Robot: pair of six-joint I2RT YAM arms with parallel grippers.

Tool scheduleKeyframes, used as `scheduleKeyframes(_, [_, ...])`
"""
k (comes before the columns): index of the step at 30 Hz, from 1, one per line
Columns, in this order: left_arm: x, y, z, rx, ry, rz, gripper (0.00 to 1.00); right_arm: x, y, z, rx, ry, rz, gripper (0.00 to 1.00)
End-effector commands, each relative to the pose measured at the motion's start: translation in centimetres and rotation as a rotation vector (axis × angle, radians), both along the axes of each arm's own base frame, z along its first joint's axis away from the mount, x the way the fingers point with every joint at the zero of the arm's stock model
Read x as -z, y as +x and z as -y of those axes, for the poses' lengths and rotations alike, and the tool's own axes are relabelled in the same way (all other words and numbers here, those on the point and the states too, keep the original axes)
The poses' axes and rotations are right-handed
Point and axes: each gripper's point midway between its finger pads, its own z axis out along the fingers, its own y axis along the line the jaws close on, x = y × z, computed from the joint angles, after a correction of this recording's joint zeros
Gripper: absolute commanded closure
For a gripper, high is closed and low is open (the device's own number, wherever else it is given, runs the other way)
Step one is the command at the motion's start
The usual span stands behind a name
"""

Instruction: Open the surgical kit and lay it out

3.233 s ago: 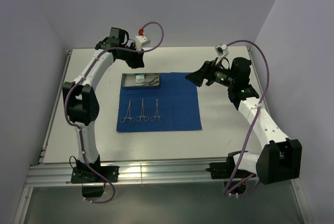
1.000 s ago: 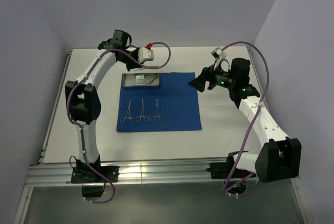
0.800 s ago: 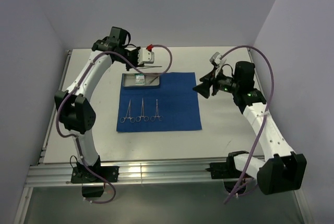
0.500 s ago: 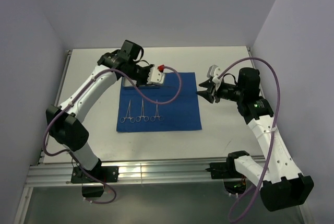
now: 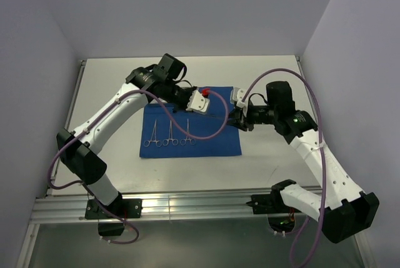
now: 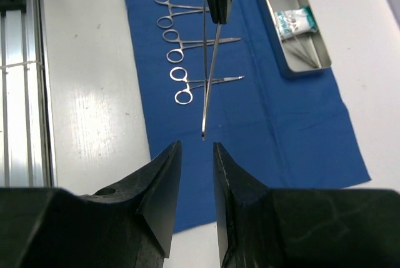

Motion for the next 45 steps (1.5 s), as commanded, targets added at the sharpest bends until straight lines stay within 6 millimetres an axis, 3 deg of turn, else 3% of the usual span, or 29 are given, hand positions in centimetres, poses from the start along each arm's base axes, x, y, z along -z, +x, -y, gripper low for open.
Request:
scheduleKeyframes(1, [-2.3,-0.8,0.5,0.006,-0.032,0.019,1.00,-1.3,0.2,-0.4,-0.011,-0.016,0.027,0.66])
scheduleKeyframes(24, [-1.0,-0.9,1.8,-0.013,0.048,-0.016,1.00,-1.5,0.7,-1.5,0.007,-0.009,-0.064,0.74])
scheduleKeyframes(36, [-1.3,-0.7,2.1,-0.014,0.041,-0.016,1.00,0.1,0.7,-1.4,0.016,-0.045,-0.103,0.76])
scheduleKeyframes(41, [-1.2,-0.7,2.0,-0.009,0.044,-0.015,1.00,-0.2,0.9,-1.5,0.027,-0.028,-0.099,0.88])
scheduleKeyframes(43, [-1.1,-0.7,2.0,-0.007,0.045,-0.013,1.00,-0.4,1.1,-1.6,0.032,-0.022,-0.092,0.98])
scheduleKeyframes(45, [-1.0,-0.6,2.0,-0.015,0.043,-0.010,0.96,-0.4,1.5,-1.6,0.052,-0.017,-0.088,1.00])
